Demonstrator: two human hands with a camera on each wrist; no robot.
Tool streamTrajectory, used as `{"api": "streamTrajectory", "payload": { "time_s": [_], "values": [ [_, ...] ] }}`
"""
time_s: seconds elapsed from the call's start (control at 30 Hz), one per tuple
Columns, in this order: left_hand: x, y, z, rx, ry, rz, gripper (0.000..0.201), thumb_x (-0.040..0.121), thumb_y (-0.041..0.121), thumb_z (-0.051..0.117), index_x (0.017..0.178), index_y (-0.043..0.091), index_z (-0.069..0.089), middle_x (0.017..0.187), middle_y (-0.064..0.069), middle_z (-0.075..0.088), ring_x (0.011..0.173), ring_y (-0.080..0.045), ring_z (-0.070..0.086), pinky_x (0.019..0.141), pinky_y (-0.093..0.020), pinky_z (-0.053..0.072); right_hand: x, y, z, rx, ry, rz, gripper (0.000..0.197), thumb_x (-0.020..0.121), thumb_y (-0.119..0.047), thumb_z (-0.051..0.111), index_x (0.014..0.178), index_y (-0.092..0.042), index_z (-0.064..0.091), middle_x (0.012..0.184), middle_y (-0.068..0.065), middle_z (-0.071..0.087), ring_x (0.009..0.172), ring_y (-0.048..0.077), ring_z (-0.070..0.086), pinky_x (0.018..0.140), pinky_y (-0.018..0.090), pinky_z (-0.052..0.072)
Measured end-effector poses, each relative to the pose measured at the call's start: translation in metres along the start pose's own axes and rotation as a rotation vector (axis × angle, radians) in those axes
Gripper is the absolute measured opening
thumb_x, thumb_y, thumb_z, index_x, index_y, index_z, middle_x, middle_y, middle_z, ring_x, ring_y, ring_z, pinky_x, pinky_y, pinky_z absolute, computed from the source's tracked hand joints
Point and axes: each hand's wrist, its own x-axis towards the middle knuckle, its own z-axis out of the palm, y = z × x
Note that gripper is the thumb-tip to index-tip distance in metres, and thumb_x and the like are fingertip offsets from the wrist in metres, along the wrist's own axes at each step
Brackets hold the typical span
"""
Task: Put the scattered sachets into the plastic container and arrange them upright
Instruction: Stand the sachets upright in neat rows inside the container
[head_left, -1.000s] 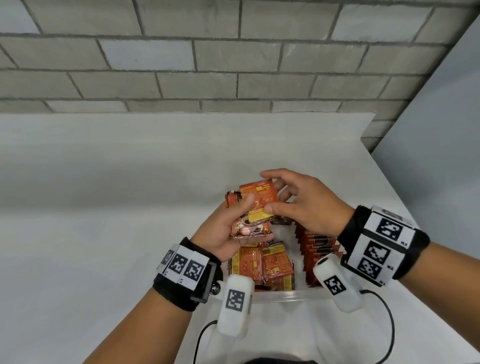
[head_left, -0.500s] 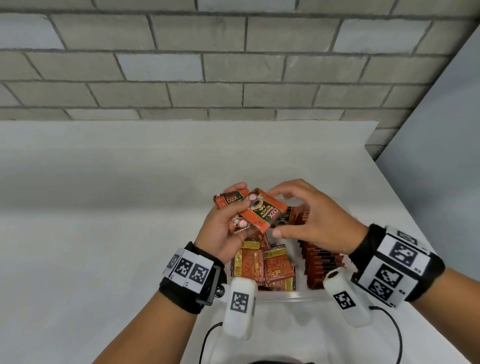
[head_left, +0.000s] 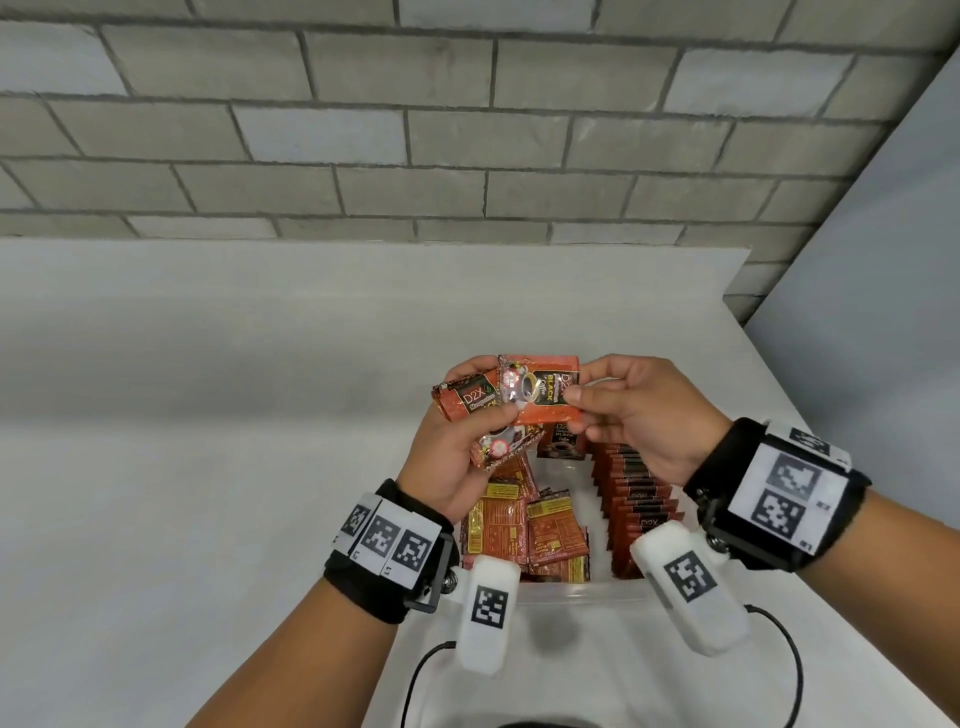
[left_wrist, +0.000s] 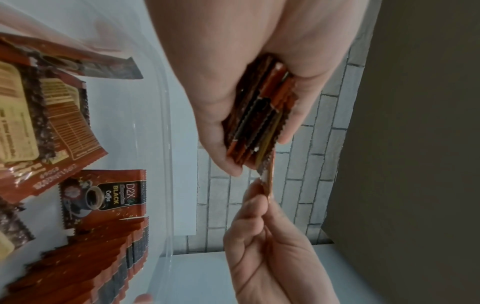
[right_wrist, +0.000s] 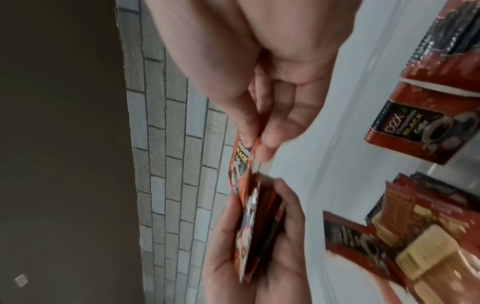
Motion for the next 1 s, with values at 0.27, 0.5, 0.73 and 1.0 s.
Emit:
{"api": "streamTrajectory", "payload": {
  "time_s": [0.27,0.5,0.73,1.0],
  "values": [
    [0.001,0.014,-0.013,0.011,0.160,-0.017,0.047,0.065,-0.005,0.061,0.106,0.018,0.059,0.082,-0.008,0.064,0.076,-0.025,0.064,0.073,-0.041,0.057,0.026,0.000,-0.032,-0.695,0.068,-0.182,0.004,0.084,-0.013,0.070,0.085,-0.016,0.067,0.071,-0.002,0.065,0.058,0.005,0.058,0.054,0.011,0.041],
    [0.001,0.018,-0.023,0.036,0.160,-0.014,0.043,0.067,-0.002,0.062,0.103,0.021,0.061,0.084,-0.007,0.065,0.076,-0.023,0.067,0.075,-0.041,0.057,0.048,0.025,-0.018,-1.289,-0.104,-0.210,0.012,0.091,-0.021,0.061,0.101,-0.019,0.067,0.101,-0.001,0.068,0.083,0.014,0.057,0.074,0.024,0.040],
    [0.000,0.018,-0.031,0.060,0.179,-0.026,0.046,0.078,-0.011,0.058,0.112,0.019,0.059,0.085,-0.007,0.064,0.076,-0.023,0.067,0.071,-0.040,0.059,0.061,0.026,0.003,-1.599,-0.178,-0.199,0.017,0.090,-0.017,0.055,0.103,-0.021,0.066,0.107,0.001,0.065,0.096,0.022,0.060,0.080,0.029,0.041],
    [0.003,0.018,-0.035,0.073,0.187,-0.025,0.043,0.082,-0.013,0.054,0.109,0.019,0.059,0.084,-0.007,0.063,0.074,-0.023,0.067,0.080,-0.041,0.053,0.070,0.034,0.008,-1.800,-0.162,-0.234,0.017,0.087,-0.009,0.052,0.090,-0.020,0.064,0.089,-0.003,0.065,0.084,0.020,0.058,0.081,0.034,0.026]
  ]
}}
